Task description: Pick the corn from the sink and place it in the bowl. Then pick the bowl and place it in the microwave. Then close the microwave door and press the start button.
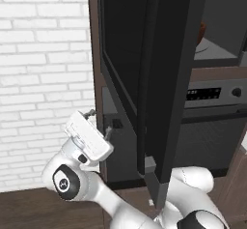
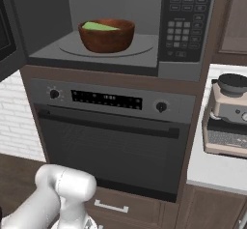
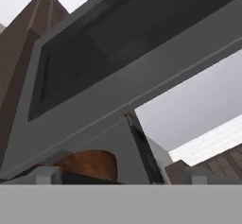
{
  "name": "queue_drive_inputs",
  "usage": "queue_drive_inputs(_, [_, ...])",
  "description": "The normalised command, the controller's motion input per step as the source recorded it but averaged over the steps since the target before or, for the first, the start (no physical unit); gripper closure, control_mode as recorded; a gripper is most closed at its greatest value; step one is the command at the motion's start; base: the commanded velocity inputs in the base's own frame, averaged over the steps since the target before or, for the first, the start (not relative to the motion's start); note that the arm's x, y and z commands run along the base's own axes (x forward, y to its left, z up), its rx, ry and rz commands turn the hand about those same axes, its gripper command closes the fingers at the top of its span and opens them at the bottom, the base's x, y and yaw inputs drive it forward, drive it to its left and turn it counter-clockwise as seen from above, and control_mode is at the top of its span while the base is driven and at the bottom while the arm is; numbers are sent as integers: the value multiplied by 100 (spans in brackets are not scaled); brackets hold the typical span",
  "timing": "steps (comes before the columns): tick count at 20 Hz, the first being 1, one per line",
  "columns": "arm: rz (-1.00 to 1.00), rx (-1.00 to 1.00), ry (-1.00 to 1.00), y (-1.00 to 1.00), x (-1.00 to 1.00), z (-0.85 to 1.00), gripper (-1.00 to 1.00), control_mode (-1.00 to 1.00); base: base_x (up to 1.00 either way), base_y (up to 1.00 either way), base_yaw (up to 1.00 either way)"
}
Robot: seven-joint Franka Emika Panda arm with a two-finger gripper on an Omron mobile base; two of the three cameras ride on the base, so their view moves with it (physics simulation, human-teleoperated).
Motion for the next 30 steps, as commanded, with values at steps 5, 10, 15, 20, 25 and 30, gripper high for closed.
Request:
queue_drive_inputs(5, [2,0,-16,59,-19,28,-100,-100,0,0,0])
queue_drive_inputs(10, [0,0,-25,16,-63,73,-100,-100,0,0,0])
queue_drive_inputs(15, [0,0,-23,-3,-66,63,-100,-100,0,0,0])
queue_drive_inputs(20, [1,2,-19,-34,-49,43,-100,-100,0,0,0])
queue_drive_inputs(25, [8,9,-15,-53,-38,14,-100,-100,0,0,0])
queue_drive_inputs(30, [14,17,-9,-66,-23,0,-100,-100,0,0,0])
